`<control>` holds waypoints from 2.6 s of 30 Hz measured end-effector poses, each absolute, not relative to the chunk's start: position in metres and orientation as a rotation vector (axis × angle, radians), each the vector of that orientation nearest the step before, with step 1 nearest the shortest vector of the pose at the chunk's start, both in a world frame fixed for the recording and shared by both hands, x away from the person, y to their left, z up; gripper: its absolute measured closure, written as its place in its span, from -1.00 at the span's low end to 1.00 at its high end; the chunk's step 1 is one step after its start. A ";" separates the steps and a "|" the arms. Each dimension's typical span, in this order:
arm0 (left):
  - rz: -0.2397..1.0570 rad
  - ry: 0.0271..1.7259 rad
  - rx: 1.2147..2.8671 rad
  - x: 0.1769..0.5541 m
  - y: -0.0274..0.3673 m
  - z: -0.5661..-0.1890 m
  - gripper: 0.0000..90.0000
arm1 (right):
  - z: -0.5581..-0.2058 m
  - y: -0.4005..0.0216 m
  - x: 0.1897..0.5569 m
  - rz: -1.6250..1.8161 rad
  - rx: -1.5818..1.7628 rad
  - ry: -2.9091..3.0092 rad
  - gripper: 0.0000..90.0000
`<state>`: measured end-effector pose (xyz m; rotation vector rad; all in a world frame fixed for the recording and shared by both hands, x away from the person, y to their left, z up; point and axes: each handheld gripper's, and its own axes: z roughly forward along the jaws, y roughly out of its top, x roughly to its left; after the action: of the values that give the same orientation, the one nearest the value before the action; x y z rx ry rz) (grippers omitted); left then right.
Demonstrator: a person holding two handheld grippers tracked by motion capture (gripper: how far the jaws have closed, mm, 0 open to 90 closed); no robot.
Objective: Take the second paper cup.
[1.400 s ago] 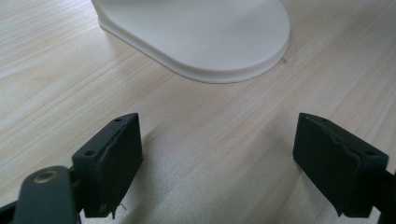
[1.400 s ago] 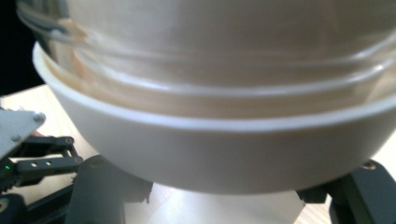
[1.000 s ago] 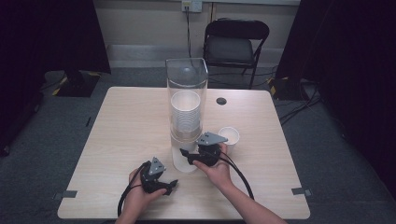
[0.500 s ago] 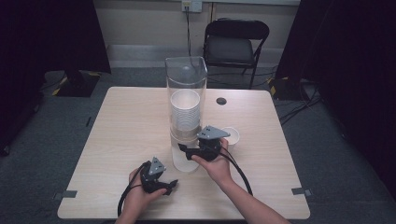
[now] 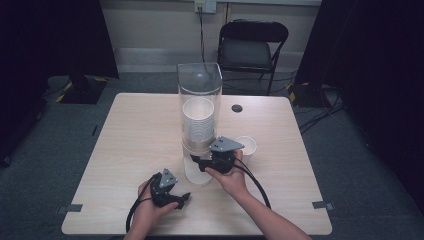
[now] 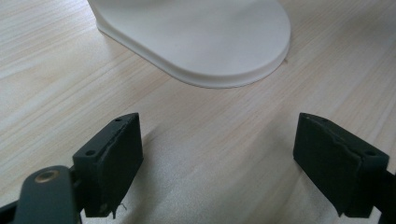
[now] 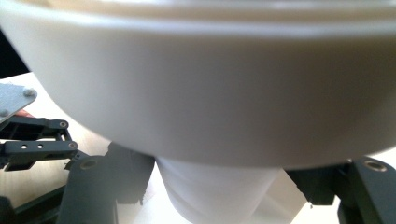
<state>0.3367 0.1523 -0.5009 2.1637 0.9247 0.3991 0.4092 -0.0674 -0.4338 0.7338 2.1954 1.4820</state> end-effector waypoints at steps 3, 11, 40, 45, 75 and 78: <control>0.398 0.925 2.165 0.337 0.152 -0.501 -0.66 | -0.433 -0.067 0.411 1.479 0.737 2.204 -0.29; 0.394 0.938 2.156 0.337 0.152 -0.501 -0.66 | -0.475 -0.075 0.399 1.371 0.814 2.367 -0.23; 0.419 0.962 2.140 0.336 0.152 -0.500 -0.56 | -0.474 -0.145 0.380 1.236 0.812 2.404 -0.32; 0.420 0.962 2.138 0.337 0.152 -0.501 -0.56 | -0.477 -0.157 0.380 1.224 0.842 2.392 -0.32; 0.420 0.962 2.138 0.337 0.152 -0.501 -0.56 | -0.489 -0.158 0.380 1.194 0.873 2.432 -0.36; 0.420 0.961 2.138 0.337 0.152 -0.501 -0.56 | -0.490 -0.157 0.380 1.188 0.881 2.431 -0.40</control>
<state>0.3365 0.1516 -0.5006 2.1383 0.9614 0.4198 0.3797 -0.1574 -0.4899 0.8814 2.4306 1.1881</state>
